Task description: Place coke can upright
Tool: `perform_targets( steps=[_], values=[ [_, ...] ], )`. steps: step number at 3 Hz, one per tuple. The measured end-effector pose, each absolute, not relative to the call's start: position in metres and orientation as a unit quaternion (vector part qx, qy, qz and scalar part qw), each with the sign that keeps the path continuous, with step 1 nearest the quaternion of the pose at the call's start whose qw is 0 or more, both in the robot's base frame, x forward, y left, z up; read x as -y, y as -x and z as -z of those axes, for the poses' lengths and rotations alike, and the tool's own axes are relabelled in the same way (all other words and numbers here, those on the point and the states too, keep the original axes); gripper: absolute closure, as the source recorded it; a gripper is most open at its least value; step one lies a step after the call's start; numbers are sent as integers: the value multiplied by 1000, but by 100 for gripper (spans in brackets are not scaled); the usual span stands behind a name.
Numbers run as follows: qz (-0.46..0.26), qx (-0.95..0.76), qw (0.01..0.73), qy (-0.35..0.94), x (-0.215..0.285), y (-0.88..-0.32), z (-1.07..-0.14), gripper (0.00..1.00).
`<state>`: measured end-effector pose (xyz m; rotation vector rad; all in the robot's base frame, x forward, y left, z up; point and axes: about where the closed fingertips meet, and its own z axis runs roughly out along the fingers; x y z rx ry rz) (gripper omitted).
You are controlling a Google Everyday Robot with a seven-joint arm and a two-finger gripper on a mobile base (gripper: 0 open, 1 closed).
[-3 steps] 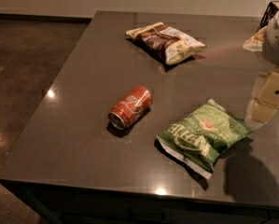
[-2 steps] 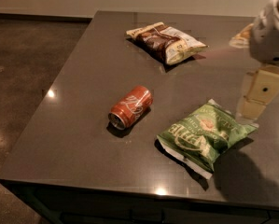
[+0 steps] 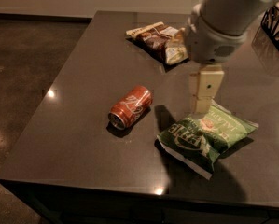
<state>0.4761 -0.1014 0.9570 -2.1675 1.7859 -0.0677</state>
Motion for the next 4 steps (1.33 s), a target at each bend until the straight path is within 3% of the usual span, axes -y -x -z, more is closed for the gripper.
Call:
perform_targets(
  steps=[2, 4],
  values=[
    [16, -511, 133, 849, 17, -488, -931, 0],
    [6, -434, 74, 898, -18, -494, -887, 0]
  ],
)
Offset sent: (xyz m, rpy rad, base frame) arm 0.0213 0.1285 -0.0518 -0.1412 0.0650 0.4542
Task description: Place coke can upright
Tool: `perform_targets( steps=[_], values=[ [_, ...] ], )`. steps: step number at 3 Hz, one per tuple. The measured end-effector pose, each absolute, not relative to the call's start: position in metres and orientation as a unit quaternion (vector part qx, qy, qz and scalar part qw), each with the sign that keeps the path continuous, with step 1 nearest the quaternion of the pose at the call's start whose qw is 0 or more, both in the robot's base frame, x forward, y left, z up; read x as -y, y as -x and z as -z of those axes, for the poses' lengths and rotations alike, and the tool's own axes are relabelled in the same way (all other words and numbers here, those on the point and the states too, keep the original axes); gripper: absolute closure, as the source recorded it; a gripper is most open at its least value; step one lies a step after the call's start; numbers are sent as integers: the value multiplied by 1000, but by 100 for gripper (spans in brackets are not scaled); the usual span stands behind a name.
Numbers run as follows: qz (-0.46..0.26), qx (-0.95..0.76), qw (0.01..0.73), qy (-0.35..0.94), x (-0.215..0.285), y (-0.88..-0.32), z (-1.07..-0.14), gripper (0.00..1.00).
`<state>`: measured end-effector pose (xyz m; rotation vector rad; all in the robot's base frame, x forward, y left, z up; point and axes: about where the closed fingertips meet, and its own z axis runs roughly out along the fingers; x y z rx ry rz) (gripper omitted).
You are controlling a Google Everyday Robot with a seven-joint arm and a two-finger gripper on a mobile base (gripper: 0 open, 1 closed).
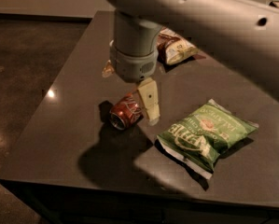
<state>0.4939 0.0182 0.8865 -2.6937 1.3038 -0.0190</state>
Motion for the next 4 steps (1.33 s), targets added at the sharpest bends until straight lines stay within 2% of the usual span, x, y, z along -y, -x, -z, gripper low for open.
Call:
perform_targets(
  steps=[1, 2, 4],
  values=[
    [7, -409, 54, 911, -26, -491, -871, 0],
    [8, -400, 42, 916, -29, -488, -860, 16],
    [2, -407, 37, 913, -30, -476, -859, 63]
  ],
)
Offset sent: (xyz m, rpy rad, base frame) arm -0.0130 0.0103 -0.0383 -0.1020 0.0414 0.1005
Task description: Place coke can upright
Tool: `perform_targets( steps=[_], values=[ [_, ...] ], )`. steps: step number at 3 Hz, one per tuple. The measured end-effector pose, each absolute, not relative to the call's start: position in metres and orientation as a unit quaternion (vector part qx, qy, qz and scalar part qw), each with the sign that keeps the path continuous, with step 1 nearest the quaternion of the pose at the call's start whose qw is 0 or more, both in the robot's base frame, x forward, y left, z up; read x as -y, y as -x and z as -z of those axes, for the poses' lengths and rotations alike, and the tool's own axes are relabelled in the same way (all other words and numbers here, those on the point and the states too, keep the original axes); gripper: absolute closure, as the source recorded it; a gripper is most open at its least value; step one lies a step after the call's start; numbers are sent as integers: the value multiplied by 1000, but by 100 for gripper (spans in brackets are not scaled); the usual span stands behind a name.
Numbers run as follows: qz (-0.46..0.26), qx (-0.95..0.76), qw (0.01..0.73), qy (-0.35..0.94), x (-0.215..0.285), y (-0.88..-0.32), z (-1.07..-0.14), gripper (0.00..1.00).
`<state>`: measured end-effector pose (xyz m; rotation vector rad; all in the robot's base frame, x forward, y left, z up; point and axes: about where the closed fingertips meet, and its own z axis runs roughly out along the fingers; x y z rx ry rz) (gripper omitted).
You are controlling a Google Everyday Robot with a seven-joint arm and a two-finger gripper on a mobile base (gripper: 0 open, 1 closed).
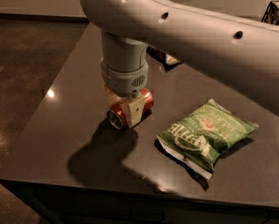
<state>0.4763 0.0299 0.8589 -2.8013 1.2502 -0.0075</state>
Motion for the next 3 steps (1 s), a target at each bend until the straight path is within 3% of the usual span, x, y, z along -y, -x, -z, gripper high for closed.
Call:
perform_targets(
  steps=[1, 2, 3],
  values=[
    [-23, -424, 55, 904, -38, -479, -877, 85],
    [-65, -457, 88, 883, -52, -493, -902, 100],
    [-116, -507, 132, 844, -62, -516, -922, 100]
  ],
)
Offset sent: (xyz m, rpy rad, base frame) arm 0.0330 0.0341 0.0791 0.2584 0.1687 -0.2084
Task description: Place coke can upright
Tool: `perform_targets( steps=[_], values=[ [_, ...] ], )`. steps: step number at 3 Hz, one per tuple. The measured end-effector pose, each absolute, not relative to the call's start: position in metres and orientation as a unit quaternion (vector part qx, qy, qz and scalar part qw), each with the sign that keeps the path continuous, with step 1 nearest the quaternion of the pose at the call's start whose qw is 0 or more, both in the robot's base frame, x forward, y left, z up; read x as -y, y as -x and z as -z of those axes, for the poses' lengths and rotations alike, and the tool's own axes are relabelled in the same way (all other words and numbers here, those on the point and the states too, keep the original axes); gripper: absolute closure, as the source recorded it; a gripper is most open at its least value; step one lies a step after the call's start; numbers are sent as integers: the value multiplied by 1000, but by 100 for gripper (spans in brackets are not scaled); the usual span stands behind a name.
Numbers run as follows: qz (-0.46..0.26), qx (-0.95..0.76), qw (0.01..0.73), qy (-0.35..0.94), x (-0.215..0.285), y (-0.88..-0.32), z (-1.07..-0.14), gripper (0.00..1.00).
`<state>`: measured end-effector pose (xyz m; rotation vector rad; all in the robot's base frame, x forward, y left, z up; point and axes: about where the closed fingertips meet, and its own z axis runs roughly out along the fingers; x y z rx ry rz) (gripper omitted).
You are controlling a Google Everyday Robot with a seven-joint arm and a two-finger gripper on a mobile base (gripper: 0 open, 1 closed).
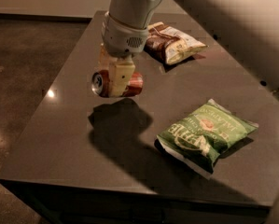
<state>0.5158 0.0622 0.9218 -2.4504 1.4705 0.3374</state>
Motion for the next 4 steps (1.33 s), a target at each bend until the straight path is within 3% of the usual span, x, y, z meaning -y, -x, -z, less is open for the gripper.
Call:
perform_targets(
  steps=[2, 4],
  values=[
    [-223, -607, 237, 725, -67, -559, -940, 100],
    [-305, -662, 351, 588, -33, -604, -943, 100]
  ],
)
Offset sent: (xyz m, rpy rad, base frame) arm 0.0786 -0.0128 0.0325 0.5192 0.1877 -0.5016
